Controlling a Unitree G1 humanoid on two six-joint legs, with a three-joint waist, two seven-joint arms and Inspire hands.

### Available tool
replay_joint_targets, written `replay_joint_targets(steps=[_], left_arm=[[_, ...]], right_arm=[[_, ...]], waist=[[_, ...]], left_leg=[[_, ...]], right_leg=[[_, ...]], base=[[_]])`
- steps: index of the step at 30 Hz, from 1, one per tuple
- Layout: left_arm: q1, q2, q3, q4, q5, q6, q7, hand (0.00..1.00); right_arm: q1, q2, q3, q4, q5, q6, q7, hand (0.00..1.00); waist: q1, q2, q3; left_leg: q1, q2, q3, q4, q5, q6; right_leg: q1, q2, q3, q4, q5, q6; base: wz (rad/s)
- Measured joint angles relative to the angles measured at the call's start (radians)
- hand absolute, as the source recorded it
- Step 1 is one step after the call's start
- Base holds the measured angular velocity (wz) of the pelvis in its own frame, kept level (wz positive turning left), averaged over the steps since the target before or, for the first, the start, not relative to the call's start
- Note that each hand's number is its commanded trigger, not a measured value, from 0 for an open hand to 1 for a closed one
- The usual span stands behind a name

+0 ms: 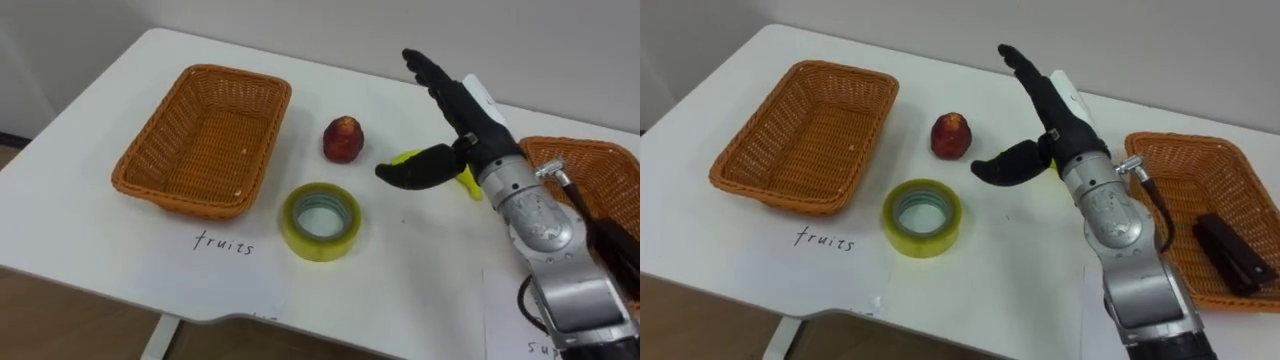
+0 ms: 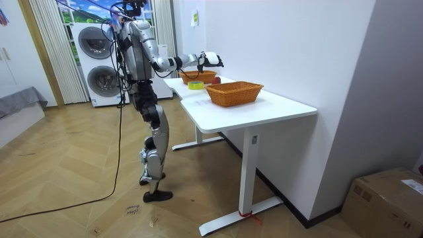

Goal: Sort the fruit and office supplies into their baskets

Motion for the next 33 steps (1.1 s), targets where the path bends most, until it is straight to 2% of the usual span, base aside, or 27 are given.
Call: replay_joint_targets(steps=[8, 13, 22, 26, 29, 33], left_arm=[[0.010, -0.003, 0.000, 0.002, 0.001, 0.000, 0.000, 0.00], [0.011, -0.004, 0.000, 0.001, 0.001, 0.000, 0.000, 0.00], [0.012, -0.003, 0.000, 0.001, 0.002, 0.000, 0.000, 0.00], [0.012, -0.004, 0.000, 0.001, 0.002, -0.001, 0.000, 0.00], [0.013, -0.004, 0.000, 0.001, 0.002, -0.001, -0.001, 0.00], [0.012, -0.004, 0.000, 0.001, 0.004, -0.001, -0.002, 0.00]], right_arm=[[0.000, 0.033, 0.005, 0.037, -0.036, -0.001, -0.043, 0.00], [0.000, 0.034, 0.023, 0.037, -0.038, -0.001, -0.046, 0.00], [0.000, 0.034, 0.064, 0.044, -0.038, -0.001, -0.061, 0.00], [0.000, 0.034, 0.068, 0.059, -0.038, -0.001, -0.061, 0.00], [0.000, 0.034, 0.068, 0.061, -0.038, -0.001, -0.061, 0.00], [0.000, 0.034, 0.068, 0.061, -0.037, -0.003, -0.061, 0.00]], waist=[[0.009, 0.003, -0.0014], [0.020, 0.010, -0.0044], [0.026, 0.010, -0.0037], [0.029, 0.006, -0.0018], [0.029, 0.003, 0.0025], [0.030, 0.003, 0.0029]], left_leg=[[-0.004, -0.010, -0.020, 0.002, 0.000, 0.001], [-0.006, -0.011, -0.026, 0.002, 0.001, 0.002], [-0.005, -0.015, -0.027, 0.001, 0.002, 0.004], [-0.005, -0.015, -0.028, 0.001, 0.002, 0.004], [-0.005, -0.015, -0.028, 0.001, 0.002, 0.004], [-0.005, -0.015, -0.031, 0.001, 0.002, 0.004]], right_leg=[[0.003, -0.003, -0.018, 0.000, 0.000, 0.000], [0.004, -0.006, -0.021, 0.000, 0.000, 0.000], [0.006, -0.007, -0.023, 0.000, 0.000, 0.001], [0.007, -0.007, -0.024, 0.000, 0.000, 0.001], [0.008, -0.007, -0.025, -0.001, 0.000, 0.001], [0.008, -0.007, -0.026, -0.001, 0.000, 0.001]], base=[[0.06], [0.03], [0.00], [0.00], [0.00], [0.00]])
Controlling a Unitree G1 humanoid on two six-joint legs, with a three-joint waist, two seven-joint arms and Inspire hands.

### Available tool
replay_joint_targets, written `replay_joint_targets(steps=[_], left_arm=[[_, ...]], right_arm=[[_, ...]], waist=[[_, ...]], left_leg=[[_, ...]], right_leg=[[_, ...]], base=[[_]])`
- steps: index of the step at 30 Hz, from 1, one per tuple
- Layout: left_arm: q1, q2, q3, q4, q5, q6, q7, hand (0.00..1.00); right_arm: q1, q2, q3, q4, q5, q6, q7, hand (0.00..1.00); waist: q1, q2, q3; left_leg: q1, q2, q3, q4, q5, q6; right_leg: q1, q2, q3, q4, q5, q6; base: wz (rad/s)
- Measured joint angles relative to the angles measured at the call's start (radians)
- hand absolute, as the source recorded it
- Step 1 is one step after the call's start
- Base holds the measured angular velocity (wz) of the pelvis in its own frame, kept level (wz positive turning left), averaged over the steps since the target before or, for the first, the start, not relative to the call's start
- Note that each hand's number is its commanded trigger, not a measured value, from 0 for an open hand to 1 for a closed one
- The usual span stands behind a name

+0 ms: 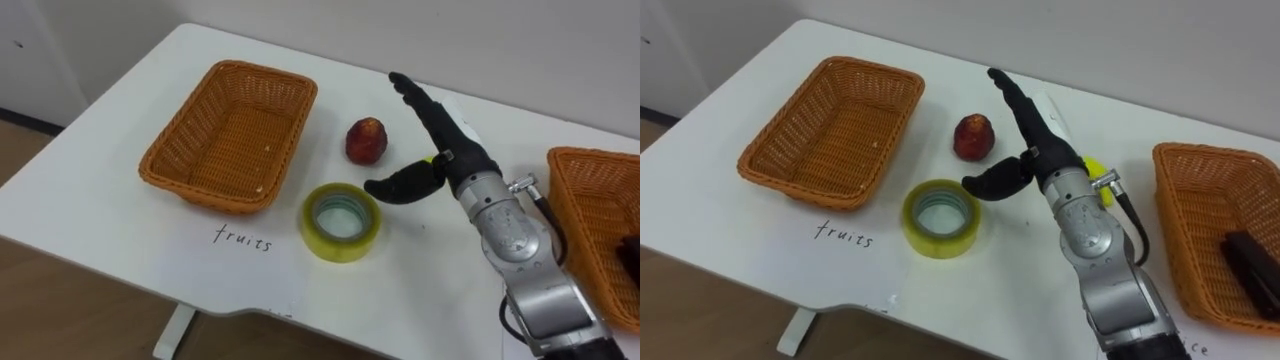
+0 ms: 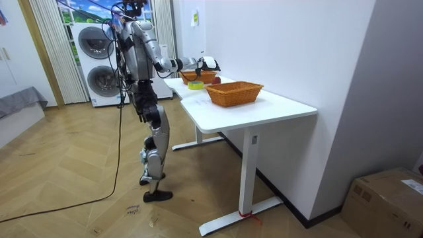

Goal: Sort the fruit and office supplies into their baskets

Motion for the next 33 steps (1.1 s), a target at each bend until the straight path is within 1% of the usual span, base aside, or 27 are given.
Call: replay_joint_targets(steps=[6, 15, 17, 20, 22, 25, 27, 29, 32, 33], left_arm=[[0.001, -0.006, 0.001, 0.000, 0.024, 0.000, -0.015, 0.00], [0.003, -0.011, 0.001, -0.001, 0.025, 0.000, -0.036, 0.00], [0.003, -0.010, -0.002, -0.001, 0.024, 0.000, -0.036, 0.00], [0.003, -0.010, -0.009, 0.001, 0.023, 0.000, -0.036, 0.00], [0.006, -0.011, -0.010, 0.002, 0.023, 0.002, -0.036, 0.00], [0.013, -0.011, -0.010, 0.002, 0.023, 0.006, -0.036, 0.00], [0.015, -0.010, -0.010, 0.002, 0.024, 0.008, -0.037, 0.00], [0.015, -0.011, -0.010, 0.001, 0.023, 0.009, -0.037, 0.00], [0.020, -0.015, -0.010, -0.009, 0.024, 0.020, -0.037, 0.00], [0.024, -0.018, -0.010, -0.013, 0.023, 0.025, -0.036, 0.00]], right_arm=[[0.000, 0.001, 0.000, 0.000, -0.001, 0.000, 0.000, 0.00], [0.000, 0.002, 0.000, 0.007, -0.016, -0.001, 0.000, 0.00], [-0.003, 0.002, 0.009, 0.026, -0.017, -0.002, -0.003, 0.00], [-0.043, -0.002, 0.056, 0.112, -0.019, -0.001, -0.002, 0.00], [-0.064, -0.001, 0.080, 0.139, -0.029, 0.000, 0.000, 0.00], [-0.070, -0.002, 0.086, 0.148, -0.028, 0.000, 0.000, 0.00], [-0.078, -0.003, 0.097, 0.165, -0.028, 0.000, 0.000, 0.00], [-0.078, -0.003, 0.110, 0.170, -0.027, 0.001, 0.004, 0.00], [-0.078, -0.003, 0.110, 0.170, -0.027, 0.006, 0.024, 0.00], [-0.078, -0.003, 0.110, 0.170, -0.027, 0.011, 0.026, 0.00]], waist=[[0.001, 0.001, 0.0003], [0.009, 0.000, -0.0001], [0.019, 0.000, -0.0002], [0.029, -0.002, -0.0018], [0.033, -0.002, -0.0015], [0.045, -0.003, -0.0013], [0.053, -0.003, -0.0006], [0.052, -0.004, -0.0006], [0.054, -0.005, -0.0014], [0.055, -0.006, -0.0019]], left_leg=[[0.000, 0.000, -0.007, 0.001, 0.000, 0.000], [-0.001, -0.001, -0.023, 0.001, 0.000, 0.000], [0.000, -0.001, -0.023, 0.000, 0.000, 0.000], [0.003, -0.001, -0.023, 0.001, 0.000, 0.000], [0.002, -0.001, -0.024, 0.001, 0.000, 0.000], [0.003, -0.001, -0.025, 0.001, 0.001, 0.001], [0.005, -0.002, -0.032, 0.001, 0.001, 0.001], [0.005, -0.003, -0.041, 0.002, 0.001, 0.002], [0.003, -0.007, -0.048, 0.003, 0.001, 0.002], [0.002, -0.014, -0.051, 0.003, 0.002, 0.003]], right_leg=[[0.002, 0.000, 0.002, 0.000, 0.000, 0.000], [0.007, 0.000, 0.002, 0.000, -0.003, 0.004], [0.008, 0.000, 0.001, 0.000, -0.003, 0.004], [0.011, -0.001, -0.001, 0.000, -0.003, 0.004], [0.012, -0.002, -0.010, 0.000, -0.003, 0.005], [0.015, -0.004, -0.021, 0.000, -0.003, 0.005], [0.020, -0.004, -0.026, -0.001, -0.003, 0.005], [0.024, -0.006, -0.041, 0.000, -0.004, 0.007], [0.027, -0.011, -0.049, 0.000, -0.007, 0.012], [0.028, -0.011, -0.049, 0.000, -0.007, 0.012]], base=[[0.02], [0.05], [0.00], [0.00], [0.02], [0.06], [0.09], [0.17], [0.10], [0.08]])
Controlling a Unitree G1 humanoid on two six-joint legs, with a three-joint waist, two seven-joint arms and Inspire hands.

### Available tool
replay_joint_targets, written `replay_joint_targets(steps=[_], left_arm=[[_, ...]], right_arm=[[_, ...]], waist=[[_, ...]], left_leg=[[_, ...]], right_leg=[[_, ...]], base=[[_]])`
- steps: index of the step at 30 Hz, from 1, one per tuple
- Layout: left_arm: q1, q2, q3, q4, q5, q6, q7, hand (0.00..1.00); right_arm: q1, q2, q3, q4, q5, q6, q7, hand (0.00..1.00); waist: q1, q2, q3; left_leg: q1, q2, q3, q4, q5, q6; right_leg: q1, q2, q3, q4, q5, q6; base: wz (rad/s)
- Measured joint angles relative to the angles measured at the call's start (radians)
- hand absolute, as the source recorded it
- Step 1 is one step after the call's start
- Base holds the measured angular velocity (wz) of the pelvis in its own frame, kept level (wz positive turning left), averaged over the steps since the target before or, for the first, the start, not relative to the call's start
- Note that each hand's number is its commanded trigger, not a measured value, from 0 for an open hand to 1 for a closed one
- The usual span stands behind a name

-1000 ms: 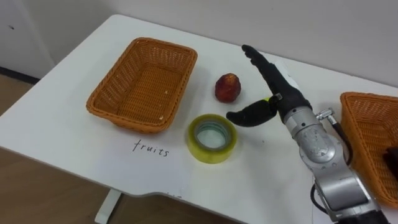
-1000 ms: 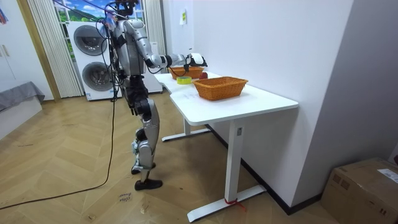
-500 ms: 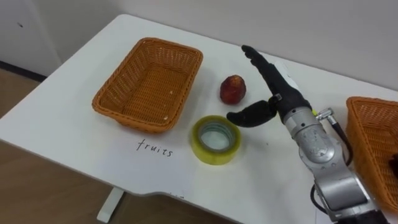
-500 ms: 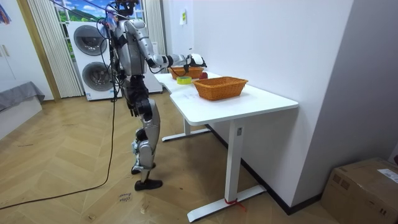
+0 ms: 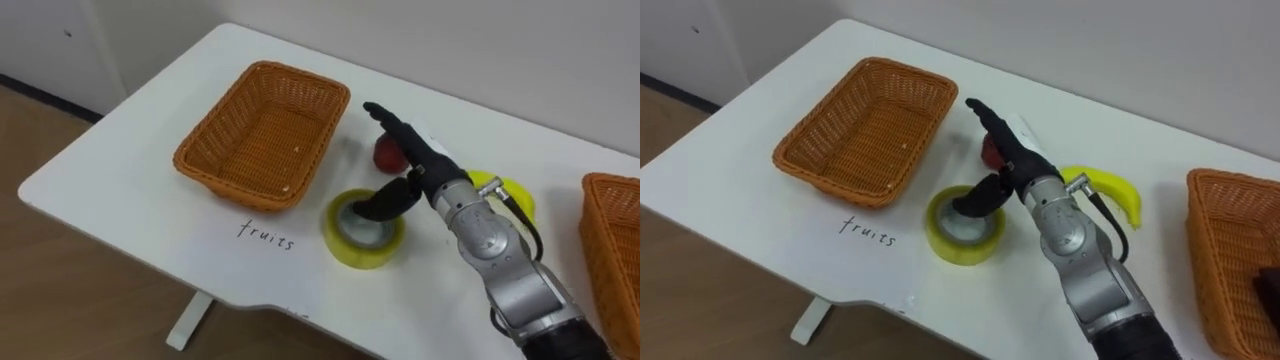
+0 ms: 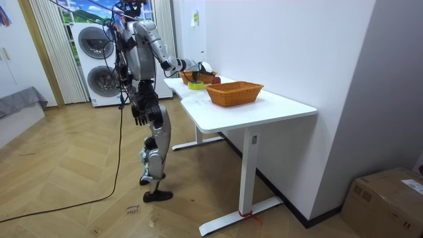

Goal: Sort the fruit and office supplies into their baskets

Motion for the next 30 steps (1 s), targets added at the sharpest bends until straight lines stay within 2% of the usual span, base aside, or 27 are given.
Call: replay_joint_targets(steps=[5, 22, 30], left_arm=[[0.007, -0.009, 0.000, -0.005, 0.000, 0.018, 0.004, 0.00], [0.005, -0.006, 0.002, -0.006, -0.001, 0.034, 0.011, 0.00], [-0.002, -0.006, 0.010, -0.006, -0.001, 0.042, -0.004, 0.00]], right_arm=[[0.000, 0.000, 0.000, 0.006, 0.005, 0.011, 0.001, 0.00], [-0.019, 0.000, -0.001, 0.074, 0.011, 0.010, -0.020, 0.00], [-0.027, -0.001, -0.003, 0.096, -0.071, 0.020, -0.014, 0.00]], waist=[[0.001, -0.001, -0.0004], [-0.001, -0.006, -0.0057], [-0.005, 0.003, -0.0028]], left_leg=[[0.000, -0.002, -0.004, 0.000, 0.003, 0.005], [0.003, -0.006, -0.003, 0.003, 0.007, 0.009], [0.000, -0.007, -0.012, 0.015, 0.006, 0.009]], right_leg=[[0.002, -0.008, -0.005, 0.000, -0.002, 0.004], [0.011, -0.010, -0.014, -0.001, -0.002, 0.004], [0.016, -0.010, -0.008, 0.000, -0.002, 0.004]], base=[[0.03], [0.00], [0.02]])
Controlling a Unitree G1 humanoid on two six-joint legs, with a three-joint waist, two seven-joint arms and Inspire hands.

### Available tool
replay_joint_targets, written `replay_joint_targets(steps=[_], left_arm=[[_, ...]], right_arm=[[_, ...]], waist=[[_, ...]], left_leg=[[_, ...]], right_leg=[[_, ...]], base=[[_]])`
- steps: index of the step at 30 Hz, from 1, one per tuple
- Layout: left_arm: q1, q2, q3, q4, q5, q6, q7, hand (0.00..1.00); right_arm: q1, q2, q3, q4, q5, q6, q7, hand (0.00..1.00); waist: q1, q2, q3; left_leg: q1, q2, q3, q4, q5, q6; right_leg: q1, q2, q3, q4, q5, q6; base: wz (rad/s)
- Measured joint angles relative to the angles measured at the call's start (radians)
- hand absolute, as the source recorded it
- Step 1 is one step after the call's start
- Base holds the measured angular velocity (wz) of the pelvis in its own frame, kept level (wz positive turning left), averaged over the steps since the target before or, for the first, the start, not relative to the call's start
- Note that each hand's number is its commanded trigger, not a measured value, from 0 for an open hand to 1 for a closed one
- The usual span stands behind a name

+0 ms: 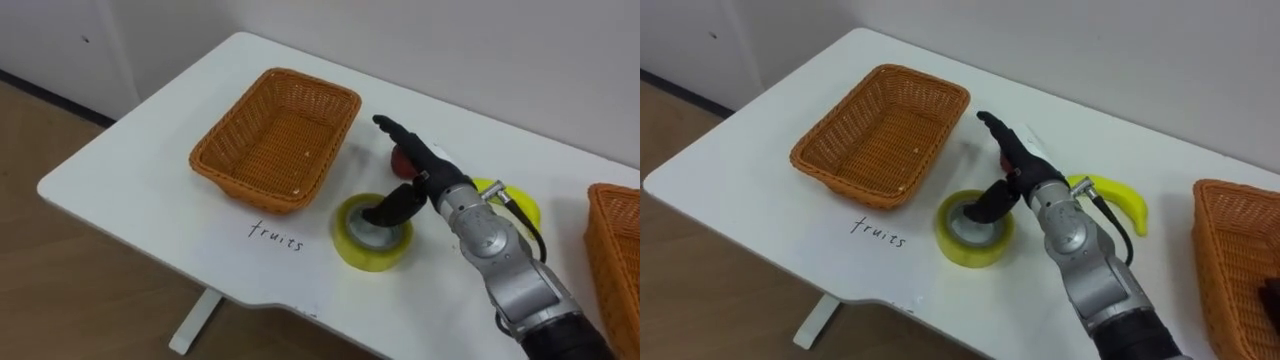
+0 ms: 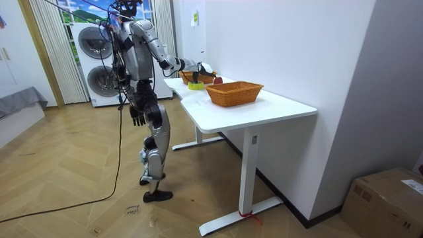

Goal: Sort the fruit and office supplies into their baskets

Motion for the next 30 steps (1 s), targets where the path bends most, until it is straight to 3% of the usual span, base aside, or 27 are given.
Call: replay_joint_targets(steps=[10, 16, 30], left_arm=[[-0.031, 0.001, 0.002, 0.002, 0.001, 0.005, -0.017, 0.00], [-0.040, 0.001, 0.002, 0.002, 0.001, 0.005, -0.017, 0.00], [-0.039, 0.003, 0.010, 0.003, 0.001, 0.005, -0.035, 0.00]], right_arm=[[0.000, -0.003, 0.000, 0.017, -0.058, 0.001, 0.038, 0.00], [0.000, -0.006, -0.001, 0.045, -0.081, 0.022, 0.076, 0.00], [-0.001, -0.008, -0.008, 0.045, -0.089, 0.022, 0.098, 0.00]], waist=[[0.006, -0.009, -0.0068], [0.006, -0.013, -0.0051], [0.007, -0.015, -0.0024]], left_leg=[[0.002, 0.000, 0.000, -0.002, 0.002, -0.002], [0.002, 0.000, 0.000, -0.003, 0.002, -0.002], [0.001, 0.000, 0.001, -0.007, 0.002, -0.002]], right_leg=[[-0.001, 0.001, 0.007, 0.001, 0.000, 0.000], [-0.002, 0.001, 0.008, 0.001, 0.000, 0.000], [-0.007, 0.002, 0.012, 0.001, 0.000, 0.000]], base=[[0.00], [0.00], [0.00]])
